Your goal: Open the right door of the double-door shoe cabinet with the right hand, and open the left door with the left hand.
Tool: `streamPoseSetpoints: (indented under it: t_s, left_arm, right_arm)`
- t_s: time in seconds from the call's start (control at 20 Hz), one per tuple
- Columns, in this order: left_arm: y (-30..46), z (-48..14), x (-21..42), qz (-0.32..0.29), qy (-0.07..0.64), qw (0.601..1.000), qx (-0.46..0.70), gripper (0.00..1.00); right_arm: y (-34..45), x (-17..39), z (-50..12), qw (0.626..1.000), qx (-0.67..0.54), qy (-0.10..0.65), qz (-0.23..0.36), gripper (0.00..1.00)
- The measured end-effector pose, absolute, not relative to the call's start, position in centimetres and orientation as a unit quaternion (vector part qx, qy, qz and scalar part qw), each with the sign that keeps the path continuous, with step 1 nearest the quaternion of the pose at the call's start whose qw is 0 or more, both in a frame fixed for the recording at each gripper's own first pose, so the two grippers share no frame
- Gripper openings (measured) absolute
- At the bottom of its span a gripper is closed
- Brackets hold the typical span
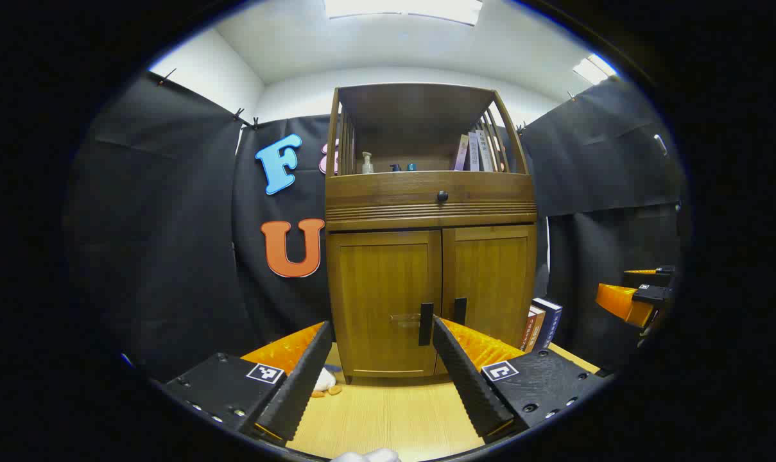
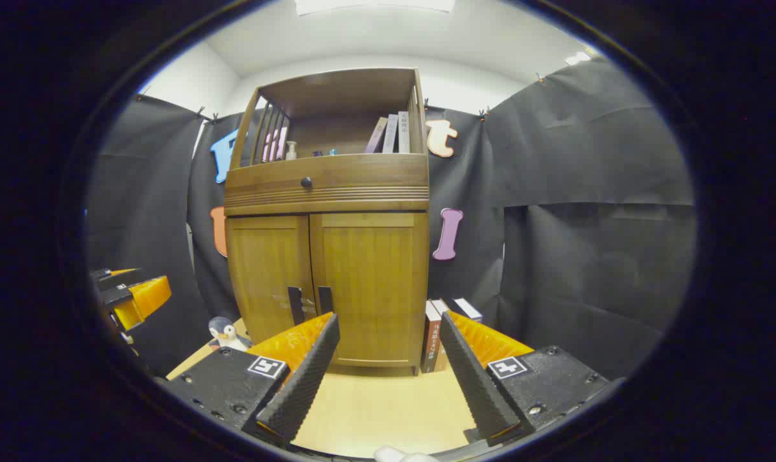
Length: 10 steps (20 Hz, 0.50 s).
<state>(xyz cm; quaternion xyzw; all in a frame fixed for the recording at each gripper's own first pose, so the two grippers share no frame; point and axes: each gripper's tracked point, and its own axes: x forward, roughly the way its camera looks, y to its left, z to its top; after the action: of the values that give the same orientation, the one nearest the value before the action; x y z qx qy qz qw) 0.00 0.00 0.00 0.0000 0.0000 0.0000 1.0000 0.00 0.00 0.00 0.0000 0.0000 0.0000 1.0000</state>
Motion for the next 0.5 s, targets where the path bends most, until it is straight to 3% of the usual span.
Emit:
streamPoseSetpoints:
  t_s: [0.5]
  left_arm:
    - [0.8,-0.4,-1.3,0.000,0.002,1.000,0.005,0.96]
  right_arm:
    - [0.5,-0.9,-1.1,1.000,0.005,0.007,-0.005,1.00]
